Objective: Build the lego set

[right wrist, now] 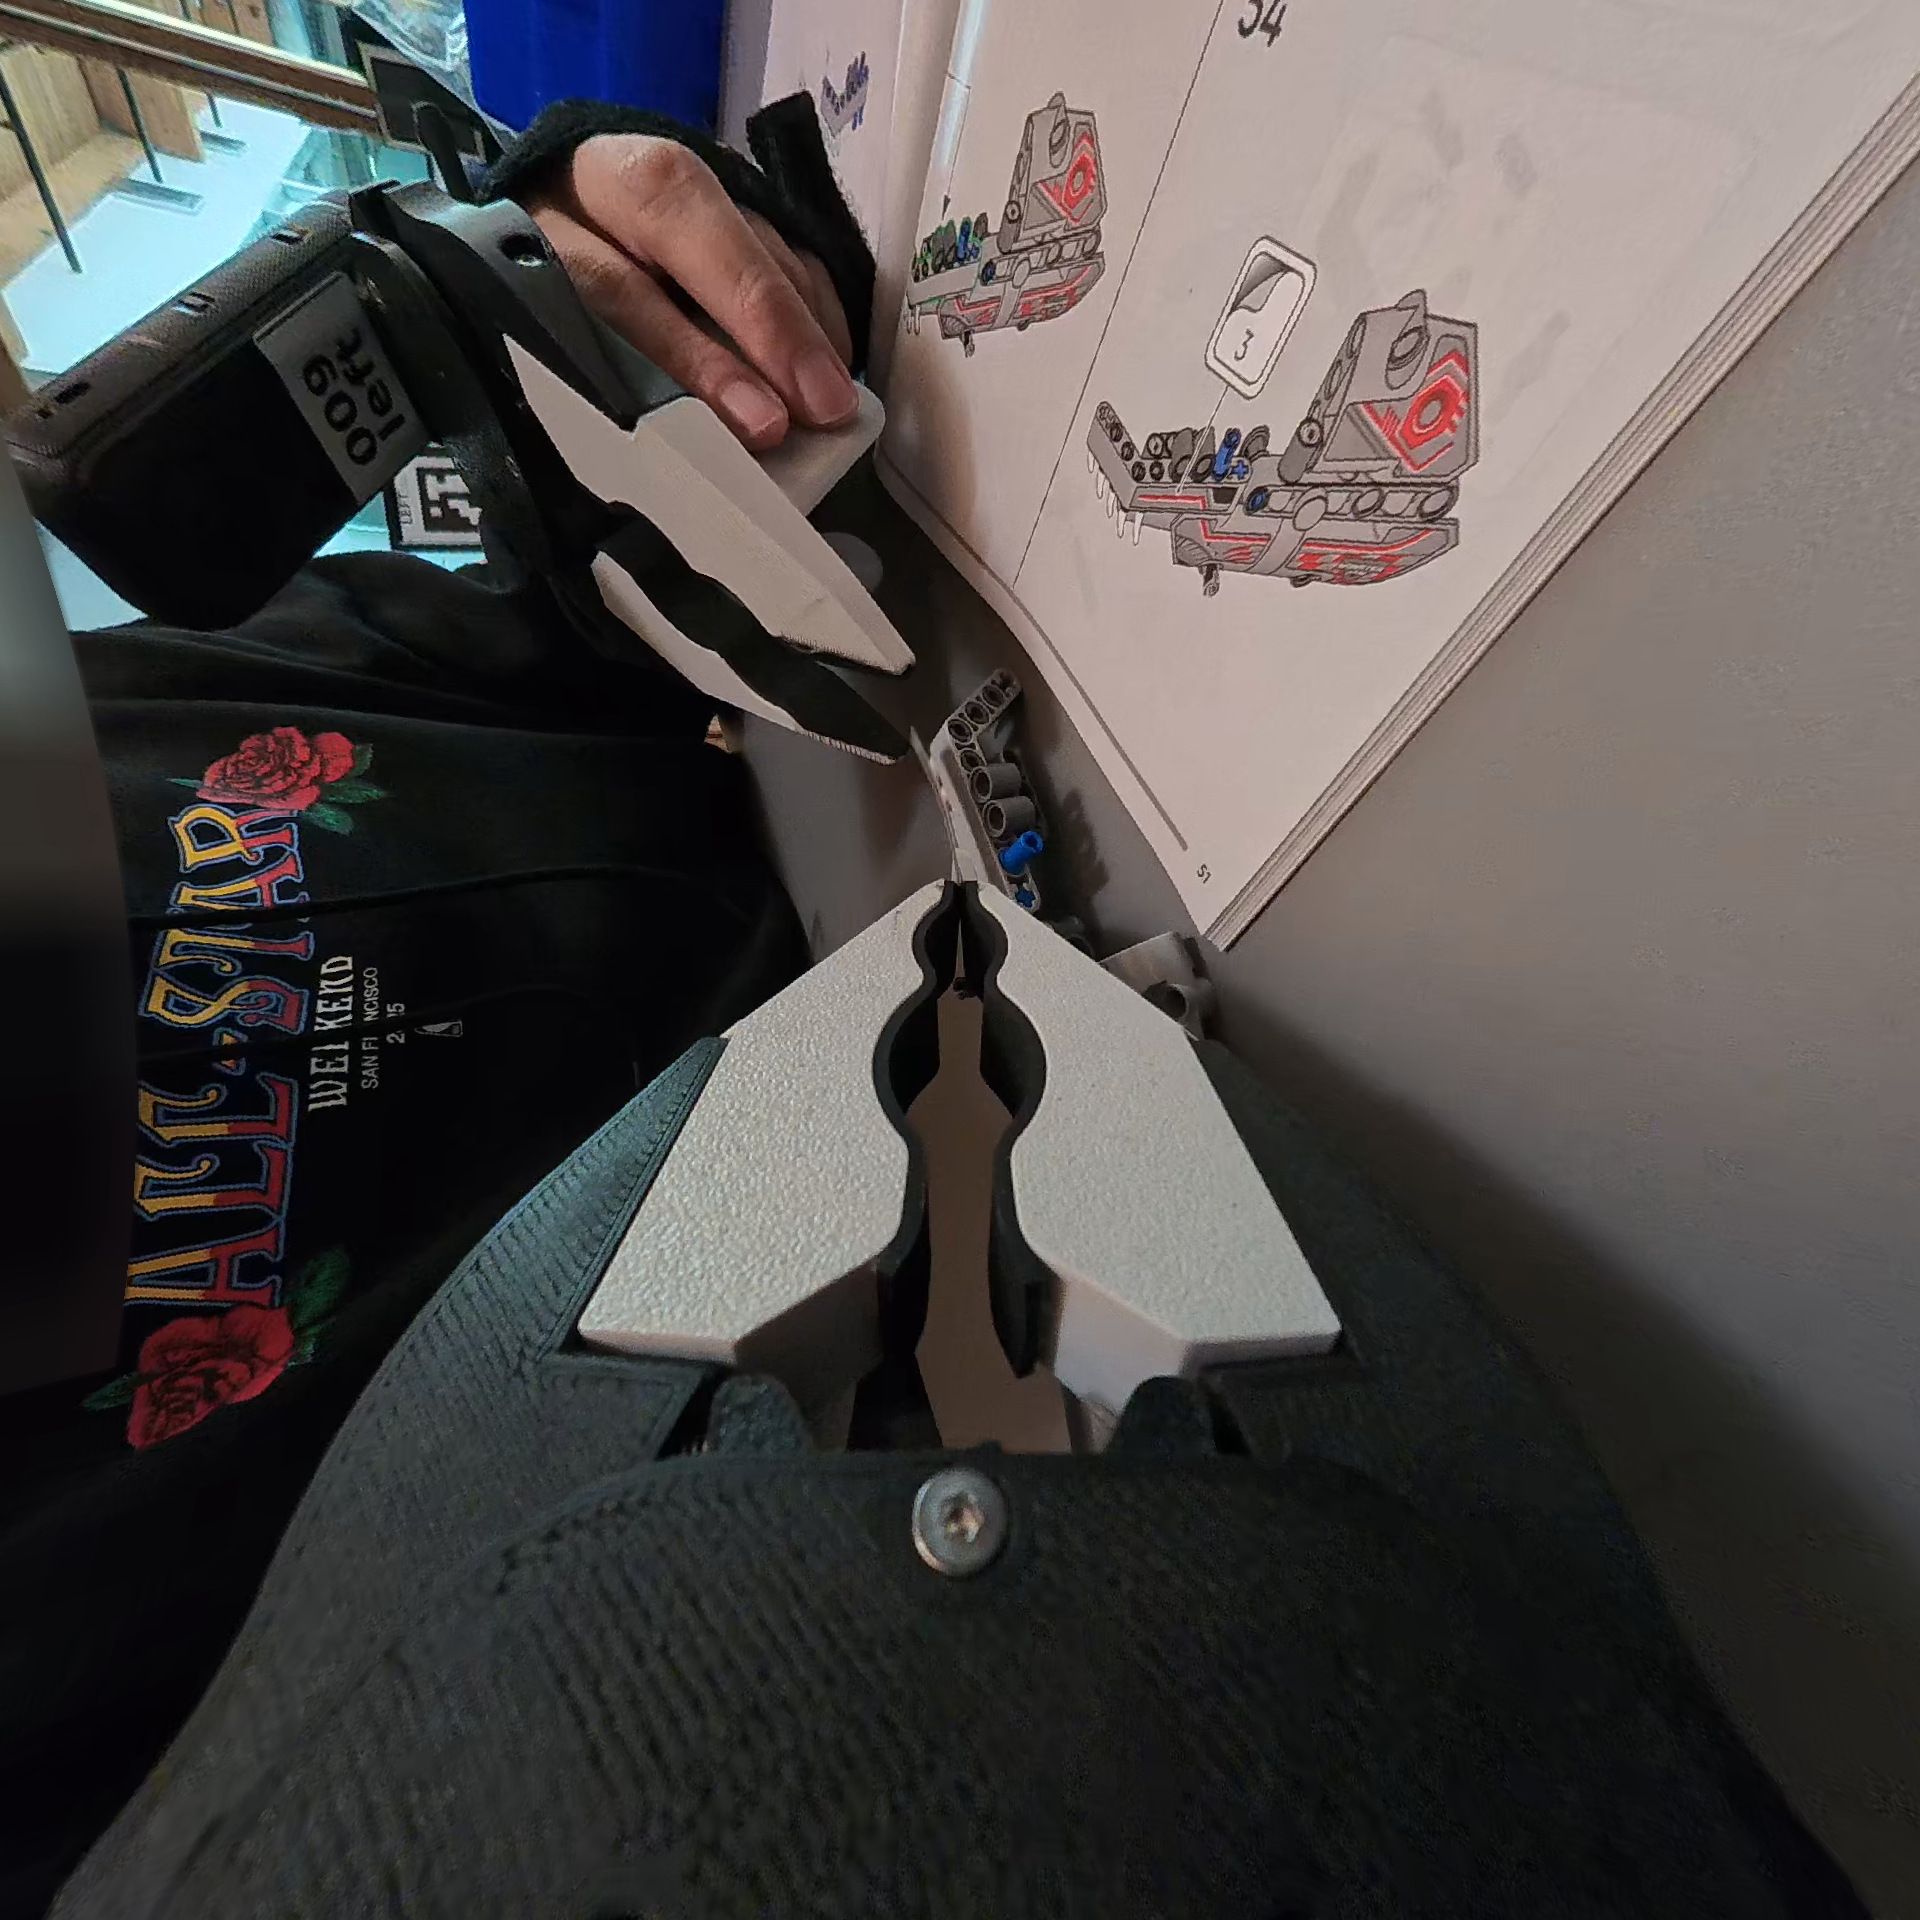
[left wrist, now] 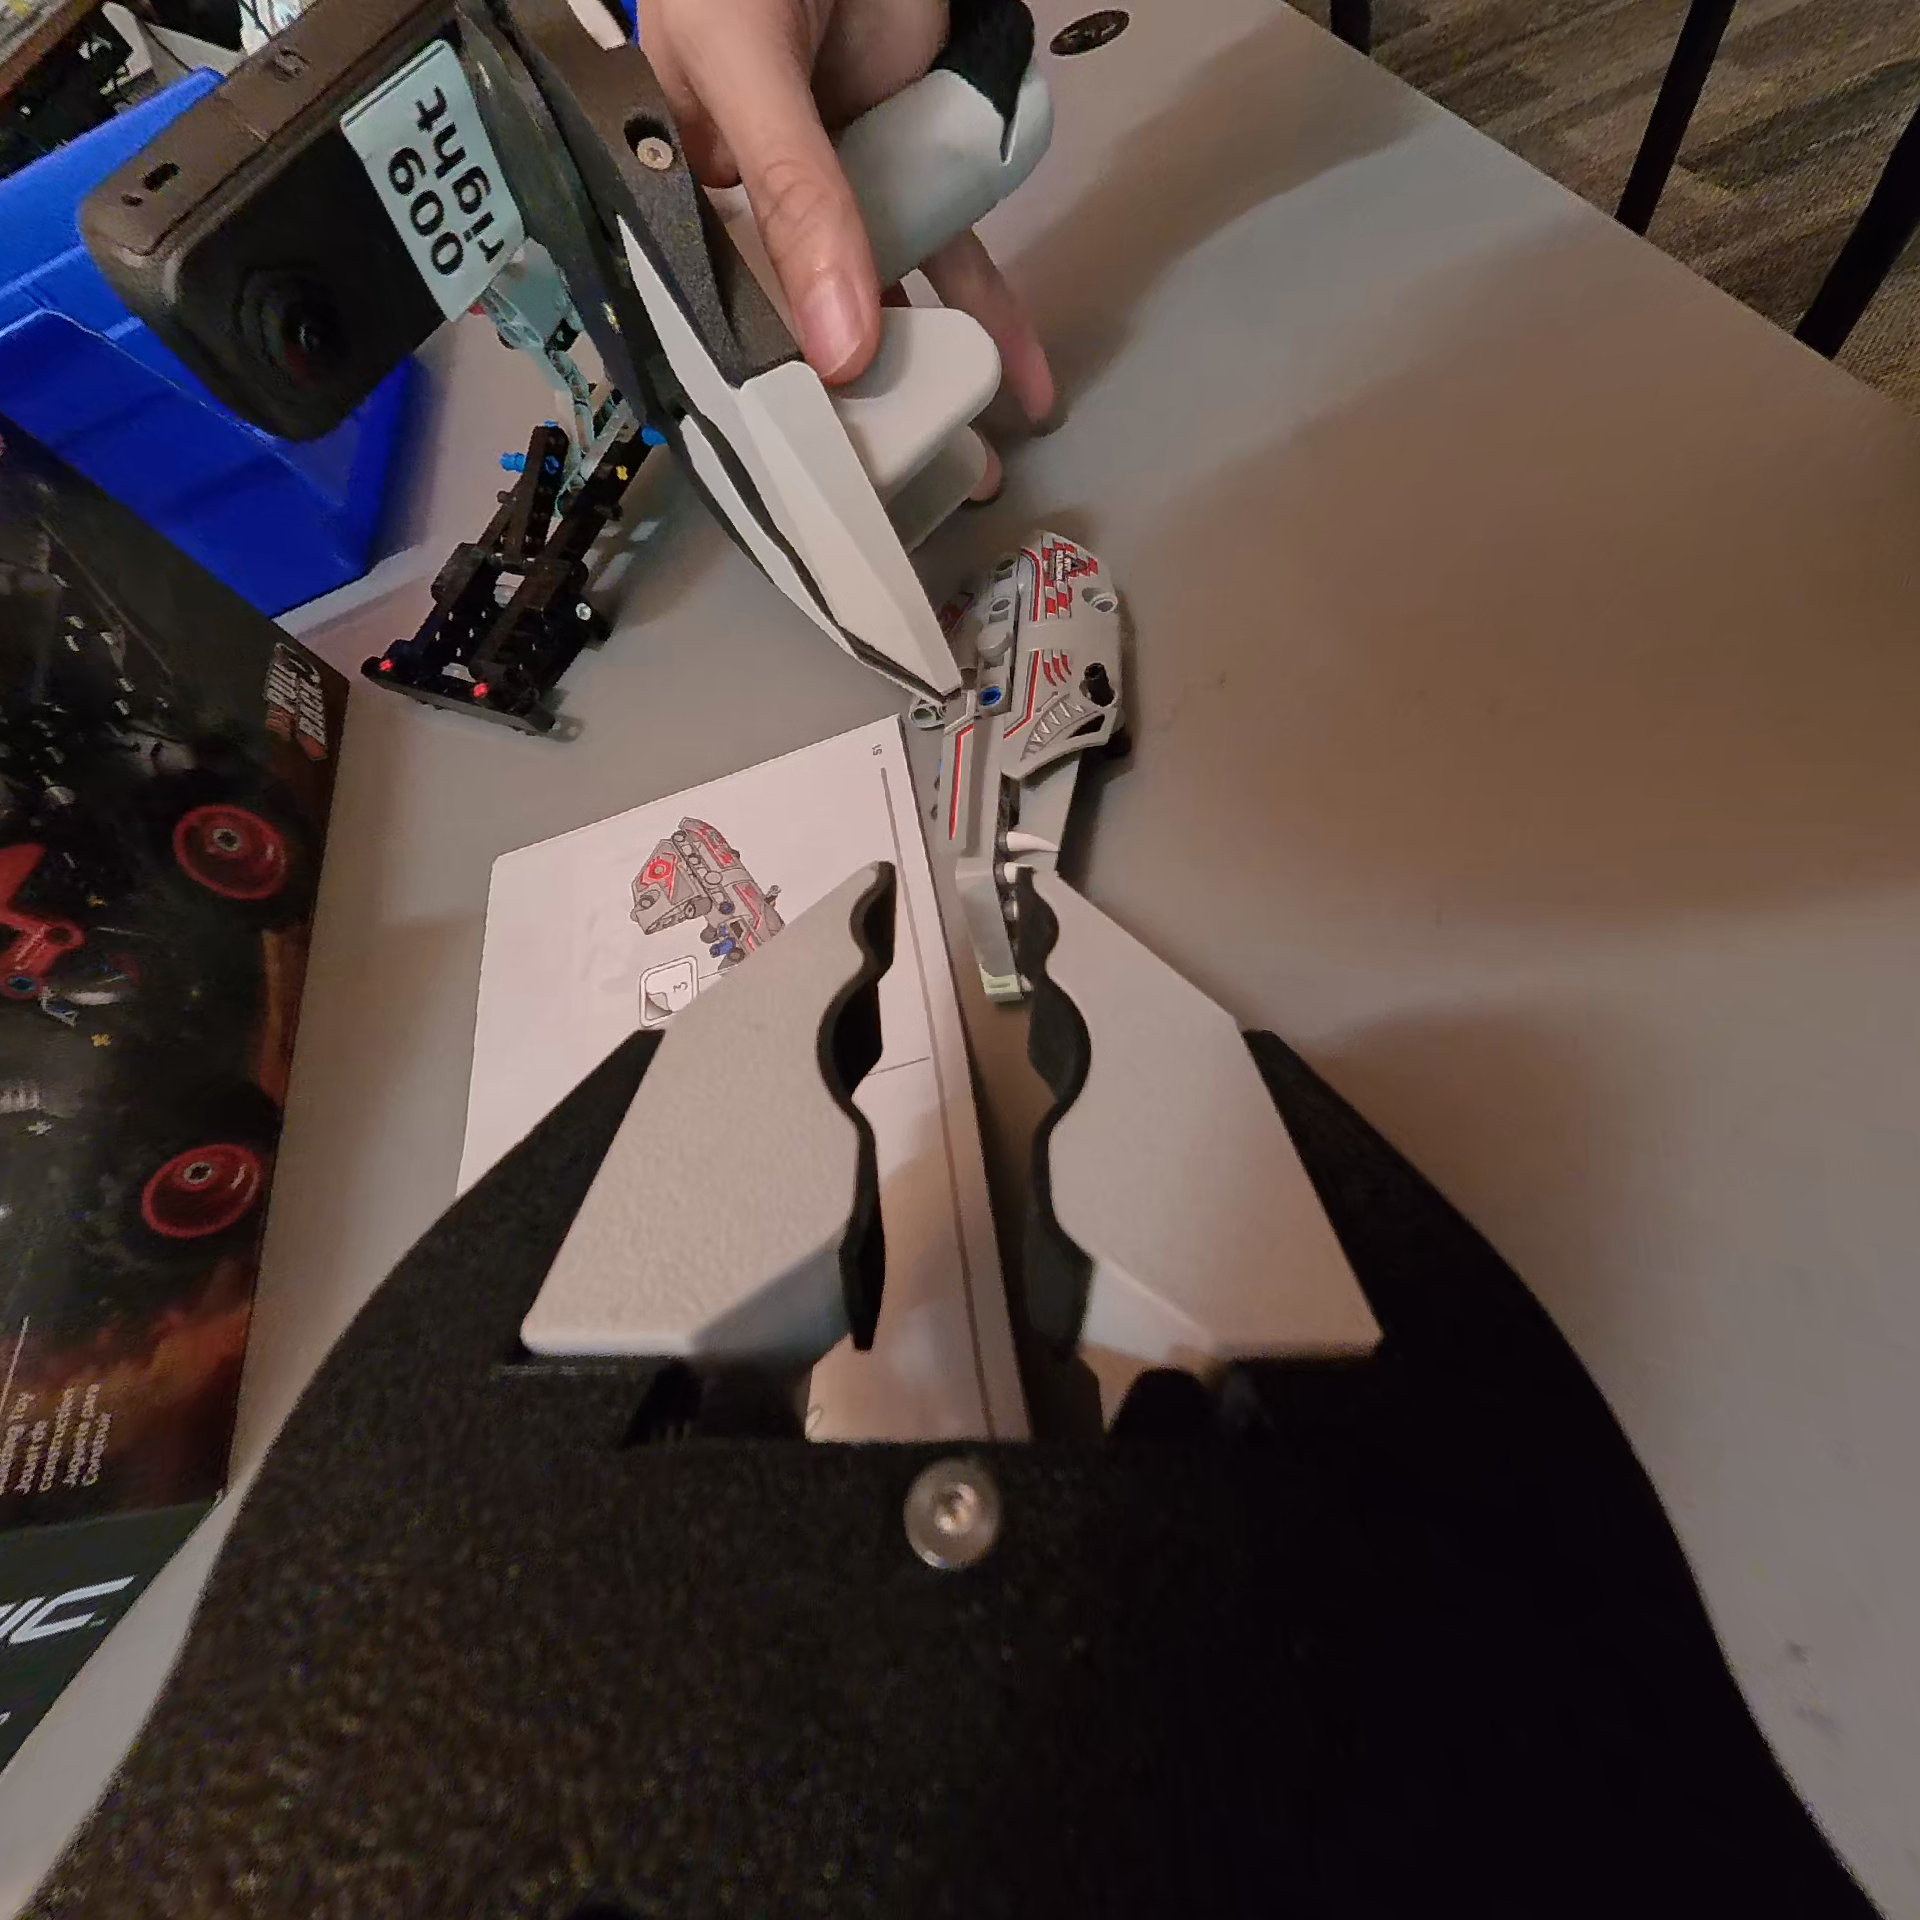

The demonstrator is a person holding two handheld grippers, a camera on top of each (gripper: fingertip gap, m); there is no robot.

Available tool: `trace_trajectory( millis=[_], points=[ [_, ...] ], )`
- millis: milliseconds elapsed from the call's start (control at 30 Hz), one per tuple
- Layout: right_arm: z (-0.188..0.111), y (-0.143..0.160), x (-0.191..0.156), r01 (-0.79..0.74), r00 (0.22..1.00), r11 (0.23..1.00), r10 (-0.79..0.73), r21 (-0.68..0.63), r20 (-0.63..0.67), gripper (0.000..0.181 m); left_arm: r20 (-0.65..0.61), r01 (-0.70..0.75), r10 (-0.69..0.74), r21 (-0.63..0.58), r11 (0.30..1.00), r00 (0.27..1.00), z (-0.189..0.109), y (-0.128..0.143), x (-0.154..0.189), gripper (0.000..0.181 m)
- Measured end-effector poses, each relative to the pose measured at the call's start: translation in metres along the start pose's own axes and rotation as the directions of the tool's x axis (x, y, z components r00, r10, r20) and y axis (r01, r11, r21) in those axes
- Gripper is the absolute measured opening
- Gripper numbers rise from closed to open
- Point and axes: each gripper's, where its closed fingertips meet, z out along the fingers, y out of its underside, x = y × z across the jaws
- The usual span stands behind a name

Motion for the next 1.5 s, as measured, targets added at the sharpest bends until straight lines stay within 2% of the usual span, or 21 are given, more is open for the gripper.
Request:
trace_trajectory(
  millis=[1133, 1233, 1333, 1500],
  points=[
    [0.003, 0.003, 0.004, -0.015, 1.0, 1.0, 0.015, -0.012, -0.022, 0.0, 0.031, -0.066, 0.068, -0.045, 0.997, 0.997, 0.002, -0.002, 0.001, 0.018],
    [0.003, 0.003, 0.004, -0.017, 1.0, 1.0, 0.017, -0.006, -0.02, 0.0, 0.028, -0.018, 0.019, -0.043, 0.999, 0.999, 0.003, -0.005, 0.0, 0.017],
    [0.003, 0.002, 0.004, -0.017, 1.0, 1.0, 0.017, -0.004, -0.023, 0.0, 0.025, 0.108, -0.106, -0.055, 0.993, 0.994, 0.003, -0.002, -0.004, 0.016],
    [0.004, 0.002, 0.004, -0.017, 1.0, 1.0, 0.016, -0.005, -0.023, 0.0, -0.061, 0.246, -0.247, -0.017, 0.969, 0.967, 0.003, -0.009, -0.001, 0.016]
  ],
)
